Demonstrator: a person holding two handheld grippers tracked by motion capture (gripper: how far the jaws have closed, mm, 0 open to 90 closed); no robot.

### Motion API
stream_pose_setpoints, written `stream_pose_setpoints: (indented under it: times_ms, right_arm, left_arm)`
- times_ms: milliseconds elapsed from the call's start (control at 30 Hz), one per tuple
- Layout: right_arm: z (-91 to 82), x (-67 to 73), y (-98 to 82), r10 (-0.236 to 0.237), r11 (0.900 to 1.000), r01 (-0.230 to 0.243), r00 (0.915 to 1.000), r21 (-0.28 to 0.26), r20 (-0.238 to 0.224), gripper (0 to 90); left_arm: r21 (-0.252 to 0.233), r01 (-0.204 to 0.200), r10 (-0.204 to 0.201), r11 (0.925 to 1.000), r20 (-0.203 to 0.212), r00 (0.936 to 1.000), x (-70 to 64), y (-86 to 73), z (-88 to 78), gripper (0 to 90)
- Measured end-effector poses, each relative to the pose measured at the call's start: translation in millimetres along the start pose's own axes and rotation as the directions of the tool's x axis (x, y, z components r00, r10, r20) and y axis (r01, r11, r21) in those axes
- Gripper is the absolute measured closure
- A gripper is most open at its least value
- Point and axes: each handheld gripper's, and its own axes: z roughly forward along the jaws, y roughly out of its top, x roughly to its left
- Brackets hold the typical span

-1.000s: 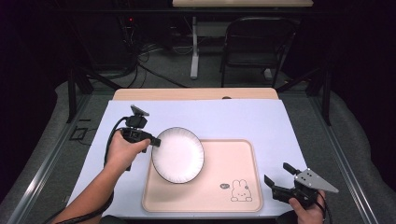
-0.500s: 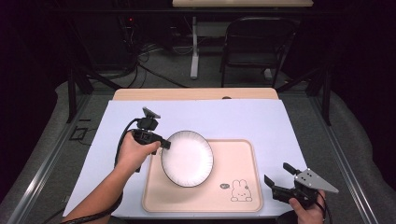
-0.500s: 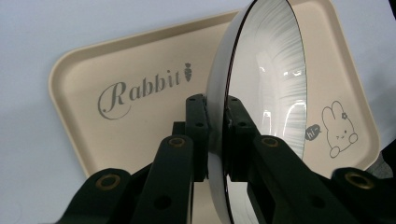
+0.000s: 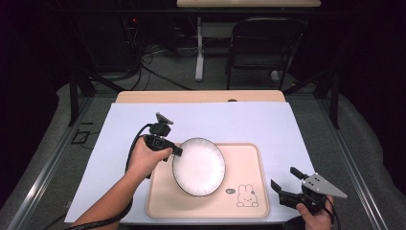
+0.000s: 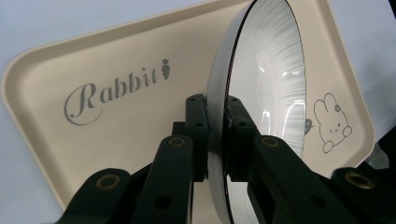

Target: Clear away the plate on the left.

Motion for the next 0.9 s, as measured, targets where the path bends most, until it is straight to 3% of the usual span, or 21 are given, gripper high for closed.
stream_pose_setpoints:
  times_ms: [333,900]
  right_arm:
    - [-0.1,-0.2,0.0,-0.004,1.000,0.004,1.0000,-0.002,0.000,14.2]
    - [0.0,-0.2,0.0,-0.002,1.000,0.002,1.0000,0.000,-0.001,14.2]
  left_arm:
    - [0.017,-0.012,0.011,0.9998,0.031,0.9994,-10.0,-0.4,14.3,82.5]
    - [0.044,-0.013,0.011,0.9990,0.044,0.9990,-10.0,-8.0,28.0,82.6]
